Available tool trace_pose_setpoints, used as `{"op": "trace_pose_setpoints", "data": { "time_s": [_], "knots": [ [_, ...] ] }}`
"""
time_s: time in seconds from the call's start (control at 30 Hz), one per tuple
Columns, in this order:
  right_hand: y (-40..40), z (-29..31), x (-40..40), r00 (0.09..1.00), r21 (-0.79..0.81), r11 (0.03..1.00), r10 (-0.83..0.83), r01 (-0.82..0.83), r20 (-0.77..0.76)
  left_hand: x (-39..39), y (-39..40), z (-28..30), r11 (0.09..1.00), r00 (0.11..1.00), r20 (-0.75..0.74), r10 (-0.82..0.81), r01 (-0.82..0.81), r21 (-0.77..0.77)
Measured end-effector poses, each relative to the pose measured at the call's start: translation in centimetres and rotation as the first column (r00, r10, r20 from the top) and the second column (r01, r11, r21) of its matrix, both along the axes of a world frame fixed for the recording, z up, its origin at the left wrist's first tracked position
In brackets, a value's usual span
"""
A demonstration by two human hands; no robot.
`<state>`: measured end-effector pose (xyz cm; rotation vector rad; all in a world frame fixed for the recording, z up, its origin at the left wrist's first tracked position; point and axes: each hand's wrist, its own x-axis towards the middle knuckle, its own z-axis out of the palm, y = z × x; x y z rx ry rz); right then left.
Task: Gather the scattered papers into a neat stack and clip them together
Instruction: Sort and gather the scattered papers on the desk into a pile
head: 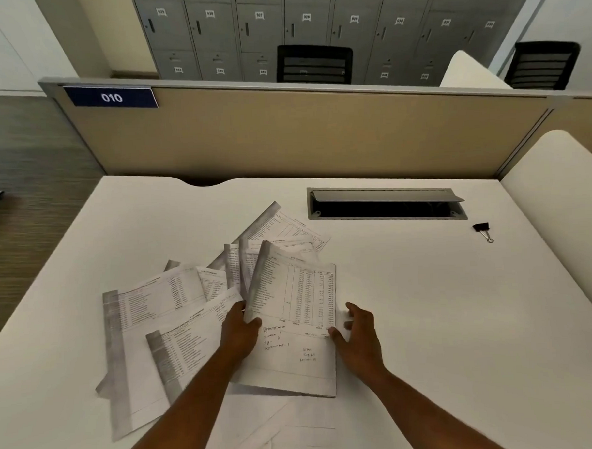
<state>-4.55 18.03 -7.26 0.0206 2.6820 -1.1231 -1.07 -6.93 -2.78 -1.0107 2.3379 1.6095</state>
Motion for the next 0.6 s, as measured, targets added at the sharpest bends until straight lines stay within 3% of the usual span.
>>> {"op": "trace_pose_setpoints", "data": {
  "time_s": [0.2, 0.37, 0.47, 0.53, 0.6],
  "knots": [
    [0.8, 1.7, -2.0, 0.972, -0.212, 0.957, -0.166, 0.2, 0.169, 1.5, 0.4, 0.8, 0.987, 0.989, -0.138, -0.045, 0.066, 0.149],
    [2.0, 4.0, -3.2, 0.884, -0.583, 0.768, 0.047, 0.266, 0.465, 2.3, 0.8, 1.3, 0.93, 0.982, -0.188, 0.032, 0.04, 0.366],
    [2.3, 4.4, -3.1, 0.861, -0.527, 0.821, 0.092, 0.219, 0.501, 2.7, 1.1, 0.8, 0.919, 0.989, -0.137, 0.052, 0.006, 0.394],
    [2.3, 4.0, -2.6, 0.84, -0.463, 0.867, 0.106, 0.185, 0.532, 3.1, 1.6, 0.2, 0.941, 0.998, -0.055, 0.034, -0.013, 0.339],
    [2.2, 3.4, -2.0, 0.823, -0.482, 0.851, 0.115, 0.207, 0.557, 3.5, 2.0, -0.5, 0.96, 0.999, 0.026, 0.02, -0.026, 0.279]
  ]
}}
